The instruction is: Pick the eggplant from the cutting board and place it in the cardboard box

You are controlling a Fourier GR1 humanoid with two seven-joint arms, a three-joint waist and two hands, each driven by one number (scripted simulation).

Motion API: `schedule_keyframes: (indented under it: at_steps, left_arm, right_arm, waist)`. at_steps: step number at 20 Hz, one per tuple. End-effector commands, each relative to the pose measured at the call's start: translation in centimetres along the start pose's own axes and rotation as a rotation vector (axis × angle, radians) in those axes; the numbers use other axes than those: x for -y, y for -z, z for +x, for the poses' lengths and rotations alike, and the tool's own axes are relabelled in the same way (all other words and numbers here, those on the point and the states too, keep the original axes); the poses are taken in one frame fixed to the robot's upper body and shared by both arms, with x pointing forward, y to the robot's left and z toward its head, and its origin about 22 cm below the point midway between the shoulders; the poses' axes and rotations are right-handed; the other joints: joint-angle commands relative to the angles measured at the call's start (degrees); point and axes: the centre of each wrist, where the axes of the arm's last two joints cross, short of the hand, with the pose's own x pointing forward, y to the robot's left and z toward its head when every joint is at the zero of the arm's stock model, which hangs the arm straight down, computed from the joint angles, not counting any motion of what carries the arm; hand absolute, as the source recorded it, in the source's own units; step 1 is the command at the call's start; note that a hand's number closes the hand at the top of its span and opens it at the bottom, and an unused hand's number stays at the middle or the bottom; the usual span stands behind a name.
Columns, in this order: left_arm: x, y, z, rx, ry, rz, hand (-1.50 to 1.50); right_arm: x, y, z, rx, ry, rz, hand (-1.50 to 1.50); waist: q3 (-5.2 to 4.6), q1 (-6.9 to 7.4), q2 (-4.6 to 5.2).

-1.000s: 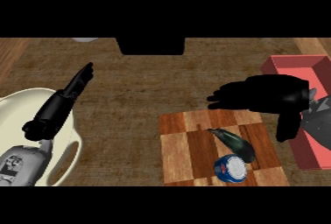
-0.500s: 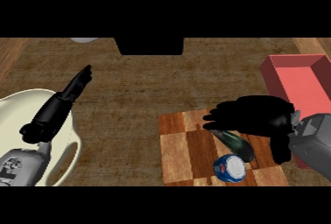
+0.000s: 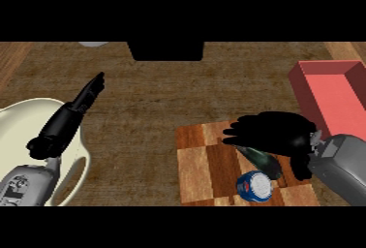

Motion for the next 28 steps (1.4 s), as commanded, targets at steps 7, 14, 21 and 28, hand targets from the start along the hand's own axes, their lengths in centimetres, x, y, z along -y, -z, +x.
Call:
schedule_keyframes:
  at_steps: [7, 14, 21, 28]
  left_arm:
    - [-1.1, 0.9, 0.2, 0.015, 0.003, 0.011, 0.00]
    - [0.0, 1.4, 0.5, -0.008, 0.000, -0.011, 0.00]
    - [-0.3, -0.4, 0.7, 0.007, -0.004, 0.001, 0.00]
    - [-0.2, -0.2, 2.1, 0.001, -0.013, 0.000, 0.00]
  right_arm:
    - [-3.3, 1.8, 0.5, -0.041, -0.070, 0.046, -1.50]
    - [-4.0, 4.1, -1.9, -0.027, -0.036, 0.045, -1.50]
    - [-4.2, 3.5, -1.3, -0.016, -0.032, 0.088, -1.50]
    - [-8.7, 5.8, -2.1, -0.087, -0.078, 0.081, -1.50]
  waist:
    - [0.01, -0.20, 0.00]
    - [0.01, 0.05, 0.05]
    - [0.00, 0.00, -0.04]
    - [0.02, 0.03, -0.05]
